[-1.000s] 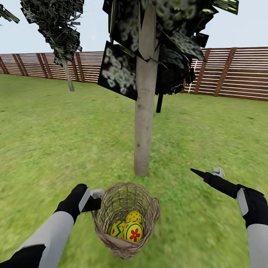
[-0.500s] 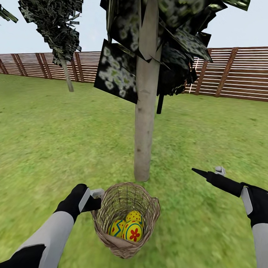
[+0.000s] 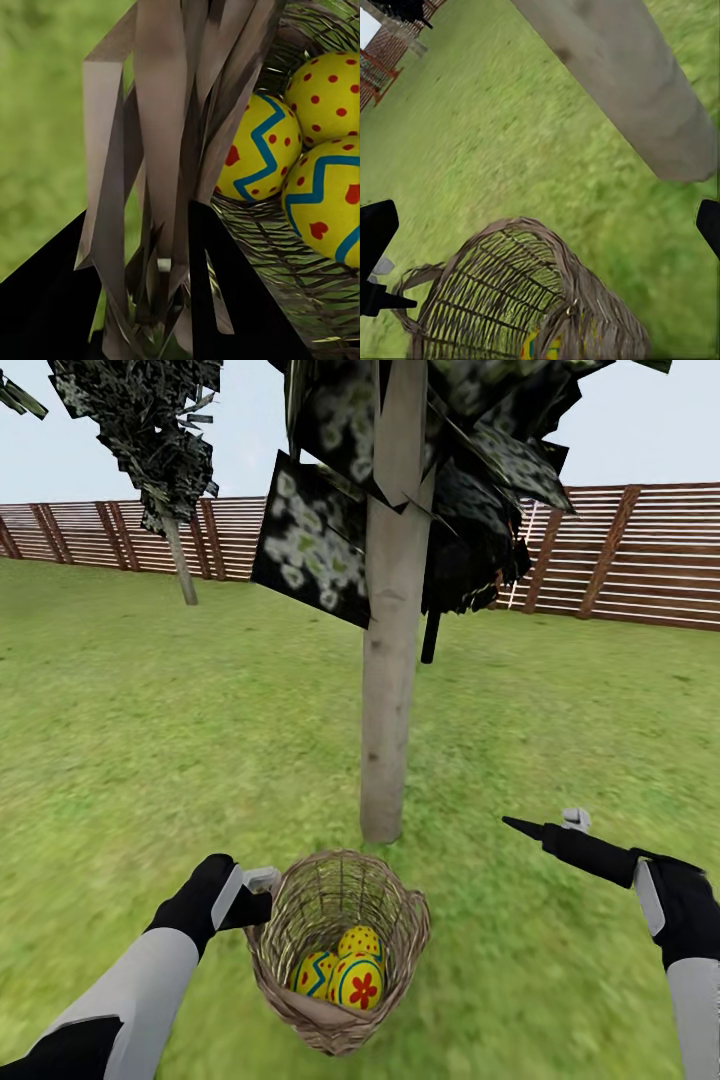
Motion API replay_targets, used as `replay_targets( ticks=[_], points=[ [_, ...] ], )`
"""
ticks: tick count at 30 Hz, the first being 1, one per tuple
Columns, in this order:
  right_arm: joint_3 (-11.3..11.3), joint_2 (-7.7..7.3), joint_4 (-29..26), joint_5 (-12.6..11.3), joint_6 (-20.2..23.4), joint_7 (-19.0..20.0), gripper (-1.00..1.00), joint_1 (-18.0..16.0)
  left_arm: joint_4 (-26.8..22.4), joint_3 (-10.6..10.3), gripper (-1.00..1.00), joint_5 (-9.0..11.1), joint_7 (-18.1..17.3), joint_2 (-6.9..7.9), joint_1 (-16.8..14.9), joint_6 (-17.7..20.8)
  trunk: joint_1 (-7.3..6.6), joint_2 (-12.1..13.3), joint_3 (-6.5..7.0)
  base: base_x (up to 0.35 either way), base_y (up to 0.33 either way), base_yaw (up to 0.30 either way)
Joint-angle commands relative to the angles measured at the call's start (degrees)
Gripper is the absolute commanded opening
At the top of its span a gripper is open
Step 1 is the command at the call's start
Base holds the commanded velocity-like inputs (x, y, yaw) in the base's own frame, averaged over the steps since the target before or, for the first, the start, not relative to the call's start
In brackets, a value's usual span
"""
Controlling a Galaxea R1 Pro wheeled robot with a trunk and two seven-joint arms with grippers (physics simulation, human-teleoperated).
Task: Take the three Easter eggs out of the wicker basket on the lawn in the garden, then place them on the lawn next to a single tree (choose any tree) so that all three eggs are next to the same tree and none are left in the basket.
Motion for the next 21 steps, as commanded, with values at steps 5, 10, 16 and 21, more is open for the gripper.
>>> replay_targets(
  ticks=[5, 10, 16, 21],
  points=[
    [0.08, 0.01, -0.53, -0.29, 0.31, 0.19, 1.0, -0.03, -0.08, 0.38, -1.0, 0.85, 0.25, -0.07, -0.06, 0.22, 1.09, -2.04, -0.95, 0.0, 0.0, 0.0],
    [0.08, 0.01, -0.53, -0.57, 0.37, 0.34, 1.0, 0.0, -0.12, 0.38, -1.0, 0.85, 0.25, -0.07, -0.03, 0.22, 2.19, -4.05, -1.85, 0.0, 0.0, 0.0],
    [0.08, 0.01, -0.53, -0.67, 0.37, 0.34, 1.0, -0.04, -0.16, 0.38, -1.0, 0.85, 0.24, -0.08, -0.06, 0.22, 2.85, -5.25, -2.39, 0.0, 0.0, 0.0],
    [0.08, 0.01, -0.53, -0.68, 0.37, 0.34, 1.0, -0.03, 0.0, 0.38, -1.0, 0.85, 0.1, -0.02, -0.05, 0.22, 2.85, -5.25, -2.39, 0.068, 0.0, 0.0]
  ],
)
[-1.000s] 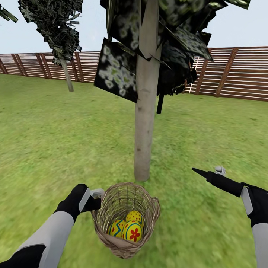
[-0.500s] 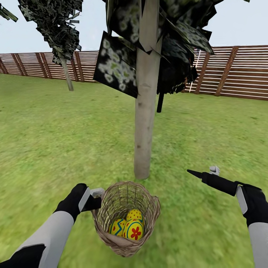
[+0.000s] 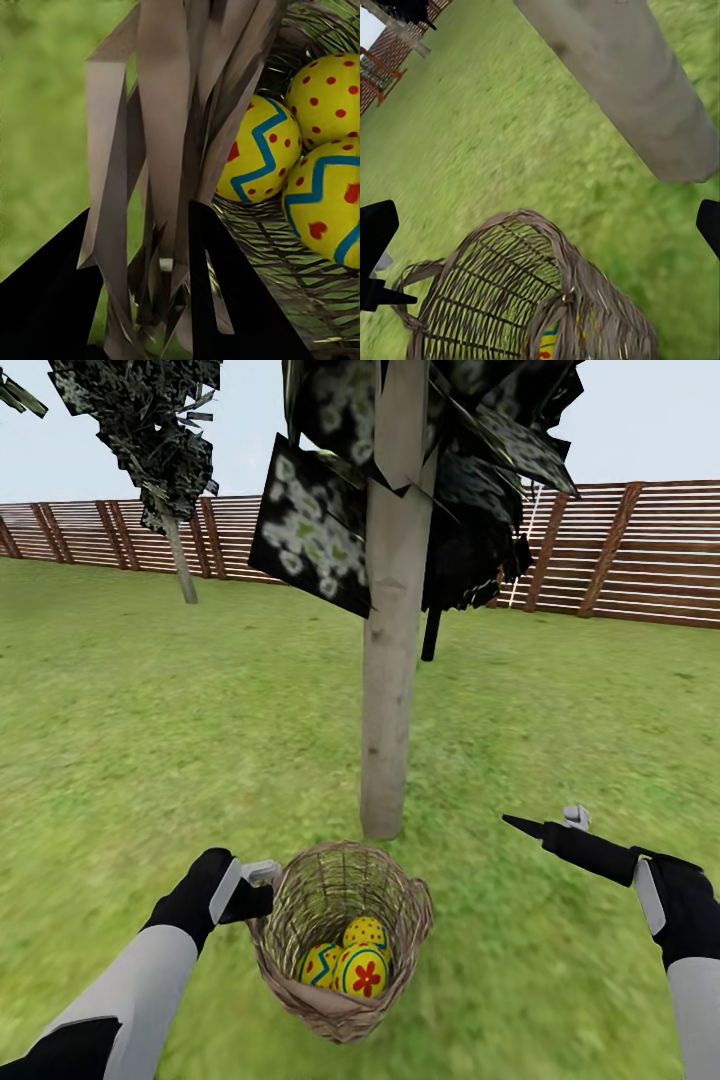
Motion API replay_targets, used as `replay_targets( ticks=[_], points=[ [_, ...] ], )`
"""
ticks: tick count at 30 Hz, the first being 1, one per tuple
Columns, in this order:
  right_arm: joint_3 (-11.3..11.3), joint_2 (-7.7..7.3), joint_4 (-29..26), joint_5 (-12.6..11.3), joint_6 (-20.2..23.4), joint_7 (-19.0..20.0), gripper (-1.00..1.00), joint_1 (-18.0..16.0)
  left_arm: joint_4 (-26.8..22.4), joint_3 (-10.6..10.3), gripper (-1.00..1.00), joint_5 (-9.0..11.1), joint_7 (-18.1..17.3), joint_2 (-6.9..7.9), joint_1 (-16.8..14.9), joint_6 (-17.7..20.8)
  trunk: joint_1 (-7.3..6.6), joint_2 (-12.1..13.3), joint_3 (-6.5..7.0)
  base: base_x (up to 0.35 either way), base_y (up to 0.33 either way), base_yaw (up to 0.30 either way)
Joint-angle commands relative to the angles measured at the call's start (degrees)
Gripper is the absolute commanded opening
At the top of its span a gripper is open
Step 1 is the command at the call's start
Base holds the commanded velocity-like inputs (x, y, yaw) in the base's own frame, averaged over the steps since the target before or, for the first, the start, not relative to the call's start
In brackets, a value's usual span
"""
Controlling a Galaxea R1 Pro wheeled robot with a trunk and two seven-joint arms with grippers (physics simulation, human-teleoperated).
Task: Take the three Easter eggs out of the wicker basket on the lawn in the garden, then place them on the lawn next to a single tree (choose any tree) so that all three eggs are next to the same tree and none are left in the basket.
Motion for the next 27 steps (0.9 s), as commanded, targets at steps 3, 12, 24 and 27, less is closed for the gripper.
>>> replay_targets(
  ticks=[3, 12, 24, 27],
  points=[
    [-0.04, -0.01, 0.04, -0.27, 0.47, 0.06, 1.0, -0.02, 2.35, 0.31, -1.0, -1.15, 0.23, -0.07, 0.05, -1.41, 0.04, 0.0, -0.06, 0.208, 0.0, 0.0],
    [-0.04, -0.01, 0.1, -0.27, 0.51, 0.06, 1.0, -0.02, 2.32, 0.25, -1.0, -1.15, 0.32, -0.14, 0.02, -1.49, 0.92, -1.61, -0.78, 0.004, 0.0, 0.0],
    [-0.04, -0.01, 0.18, -0.32, 0.55, 0.06, 1.0, -0.02, 2.4, 0.1, 1.0, -1.15, 0.24, -0.17, 0.07, -1.57, 0.92, -1.61, -0.78, 0.0, 0.0, 0.0],
    [-0.04, -0.01, 0.19, -0.33, 0.56, 0.06, 1.0, -0.02, 2.4, 0.07, 1.0, -1.15, 0.39, -0.23, 0.04, -1.57, 0.92, -1.61, -0.78, 0.0, 0.0, 0.0]
  ],
)
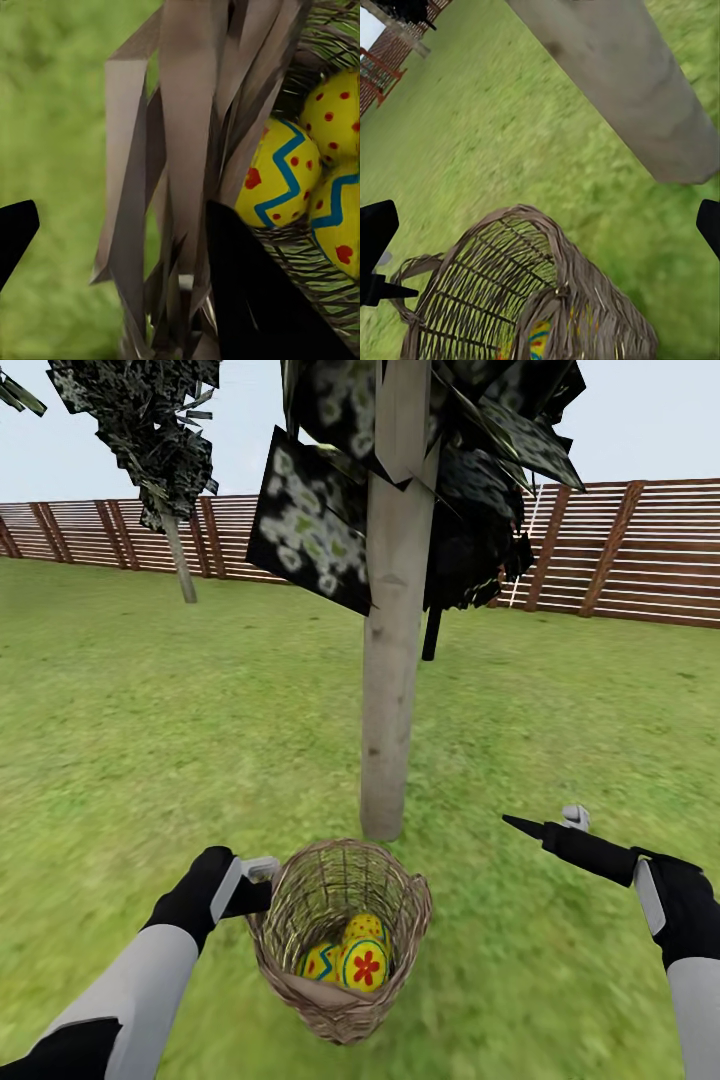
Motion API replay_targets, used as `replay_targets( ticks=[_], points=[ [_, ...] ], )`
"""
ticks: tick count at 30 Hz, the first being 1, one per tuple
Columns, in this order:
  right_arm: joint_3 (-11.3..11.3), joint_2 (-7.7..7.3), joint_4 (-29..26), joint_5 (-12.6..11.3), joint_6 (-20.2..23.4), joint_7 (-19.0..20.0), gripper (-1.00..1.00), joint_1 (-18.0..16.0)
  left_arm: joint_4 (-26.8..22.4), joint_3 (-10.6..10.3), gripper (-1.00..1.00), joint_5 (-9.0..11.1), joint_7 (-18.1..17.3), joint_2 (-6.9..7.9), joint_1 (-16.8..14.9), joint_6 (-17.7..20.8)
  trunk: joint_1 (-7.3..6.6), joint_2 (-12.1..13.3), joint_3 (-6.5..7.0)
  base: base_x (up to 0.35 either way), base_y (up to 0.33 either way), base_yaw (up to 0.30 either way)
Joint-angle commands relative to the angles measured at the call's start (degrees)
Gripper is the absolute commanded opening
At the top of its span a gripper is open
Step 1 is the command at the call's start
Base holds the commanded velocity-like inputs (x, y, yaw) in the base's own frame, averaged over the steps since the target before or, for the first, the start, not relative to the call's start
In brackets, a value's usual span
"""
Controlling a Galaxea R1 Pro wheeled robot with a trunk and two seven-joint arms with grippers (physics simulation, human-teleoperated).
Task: Take the three Easter eggs out of the wicker basket on the lawn in the garden, then place them on the lawn next to a single tree (choose any tree) so that all three eggs are next to the same tree and none are left in the basket.
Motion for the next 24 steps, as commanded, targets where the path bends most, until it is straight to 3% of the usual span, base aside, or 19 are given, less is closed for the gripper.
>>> replay_targets(
  ticks=[1, 24],
  points=[
    [-0.04, -0.02, 0.02, -0.28, 0.47, 0.06, 1.0, -0.04, 3.23, 0.29, 1.0, 0.88, 0.26, -0.15, 0.01, 0.22, 0.0, -0.01, -0.06, 0.0, 0.0, 0.0],
    [-0.04, -0.01, 0.02, -0.2, 0.42, 0.0, 1.0, -0.05, 2.49, 0.1, 1.0, 0.8, 0.21, -0.22, 0.0, 0.51, -4.83, 8.81, 3.89, 0.0, 0.0, 0.0]
  ],
)
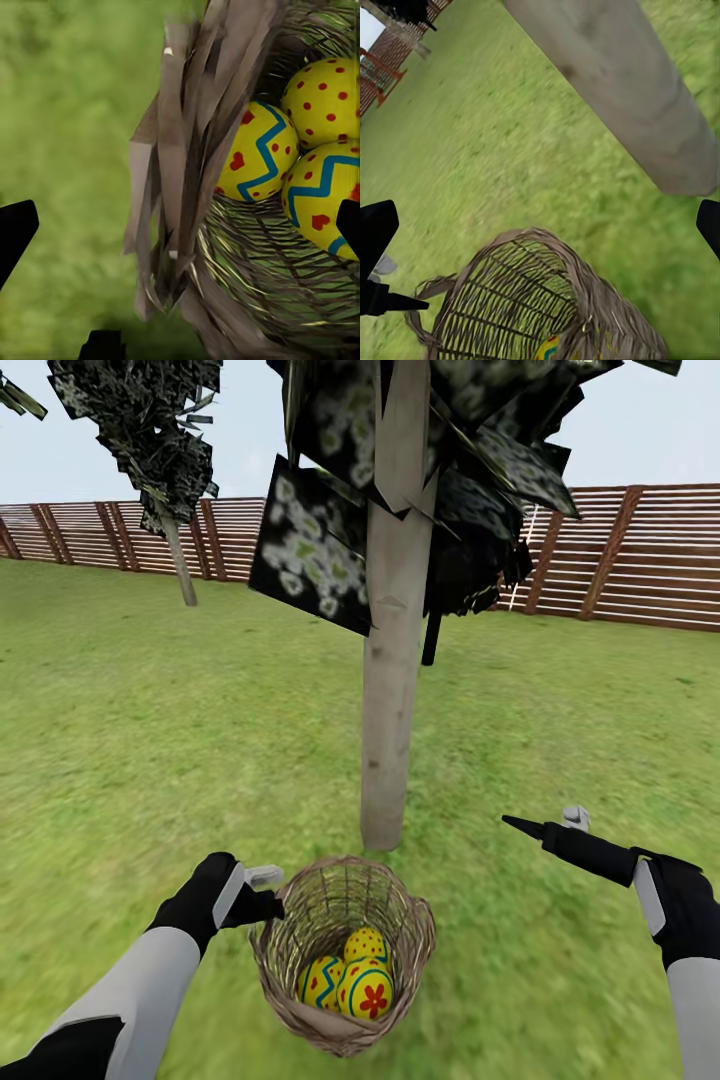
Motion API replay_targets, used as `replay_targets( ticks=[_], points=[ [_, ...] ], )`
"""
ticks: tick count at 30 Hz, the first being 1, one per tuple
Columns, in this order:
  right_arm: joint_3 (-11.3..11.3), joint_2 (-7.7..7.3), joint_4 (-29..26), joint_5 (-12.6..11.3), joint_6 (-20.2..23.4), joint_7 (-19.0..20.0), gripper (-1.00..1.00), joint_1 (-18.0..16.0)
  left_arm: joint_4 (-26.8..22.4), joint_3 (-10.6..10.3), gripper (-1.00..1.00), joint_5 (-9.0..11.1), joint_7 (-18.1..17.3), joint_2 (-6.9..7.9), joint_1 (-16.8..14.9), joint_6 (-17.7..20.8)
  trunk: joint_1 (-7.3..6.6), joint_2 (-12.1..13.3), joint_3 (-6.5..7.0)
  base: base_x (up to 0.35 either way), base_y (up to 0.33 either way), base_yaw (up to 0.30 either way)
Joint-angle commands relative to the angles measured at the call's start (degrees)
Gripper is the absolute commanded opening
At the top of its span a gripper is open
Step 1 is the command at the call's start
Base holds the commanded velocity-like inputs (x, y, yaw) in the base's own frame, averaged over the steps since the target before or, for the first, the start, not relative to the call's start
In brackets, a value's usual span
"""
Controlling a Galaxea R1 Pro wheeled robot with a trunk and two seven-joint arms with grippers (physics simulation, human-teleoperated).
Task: Take the three Easter eggs out of the wicker basket on the lawn in the garden, then place them on the lawn next to a single tree (choose any tree) so that all three eggs are next to the same tree and none are left in the basket.
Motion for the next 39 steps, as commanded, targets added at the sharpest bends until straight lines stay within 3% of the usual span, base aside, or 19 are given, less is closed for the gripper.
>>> replay_targets(
  ticks=[1, 8, 12, 15, 19, 25, 29, 31, 33, 39],
  points=[
    [0.0, 0.05, -0.04, 0.04, 0.52, -0.13, 1.0, -0.03, -1.11, 0.32, 1.0, 0.23, 0.24, -0.03, -0.02, 0.38, -0.23, 0.4, 0.13, 0.0, 0.0, 0.0],
    [0.05, 0.08, 0.01, 0.28, 0.37, -0.93, 1.0, -0.03, -1.86, 0.42, 1.0, 0.23, 0.24, 0.06, -0.02, 0.56, -1.77, 3.2, 1.39, 0.0, 0.0, 0.0],
    [0.45, 0.15, -0.03, 0.31, 0.38, -3.73, 1.0, -0.03, -1.94, 0.53, 1.0, 0.23, 0.24, 0.09, -0.02, 0.67, -2.65, 4.81, 2.11, 0.0, 0.0, 0.0],
    [1.98, 0.16, -0.08, 0.32, 0.4, -6.17, 1.0, -0.03, -2.2, 0.56, 1.0, 0.23, 0.24, 0.13, -0.02, 0.72, -3.31, 6.01, 2.65, 0.0, 0.0, 0.0],
    [8.0, 0.01, -0.44, 0.32, 0.57, -9.56, 1.0, -0.03, -2.96, 0.61, 1.0, 0.3, 0.24, 0.21, -0.02, 0.79, -4.19, 7.61, 3.36, 0.0, 0.0, 0.0],
    [14.22, -0.2, -3.12, 0.18, 0.86, -10.01, 1.0, -0.03, -3.18, 0.76, 1.0, 0.32, 0.24, 0.87, -0.02, 0.86, -5.51, 10.02, 4.44, 0.0, 0.0, 0.0],
    [20.55, -0.26, -4.24, 0.19, 0.92, -9.97, 1.0, -0.03, -4.21, 0.79, 1.0, 0.38, 0.24, 1.48, -0.02, 0.95, -6.38, 11.63, 5.16, 0.0, 0.0, 0.0],
    [24.74, -0.25, -4.78, 0.16, 0.95, -9.89, 1.0, -0.03, -4.97, 1.26, 1.0, 0.39, 0.24, 1.96, -0.02, 0.99, -6.82, 12.43, 5.52, 0.0, 0.0, 0.0],
    [28.44, -0.12, -6.23, 0.15, 0.97, -9.85, 1.0, -0.03, -5.74, 3.02, 1.0, 0.4, 0.24, 2.25, -0.02, 1.0, -7.26, 13.23, 5.88, 0.0, 0.0, 0.0],
    [33.37, 0.05, -8.4, 0.15, 1.06, -9.89, 1.0, -0.02, -8.01, 9.73, 1.0, 0.4, 0.21, 3.14, -0.02, 1.05, -8.58, 15.64, 6.96, 0.0, 0.0, 0.0]
  ],
)
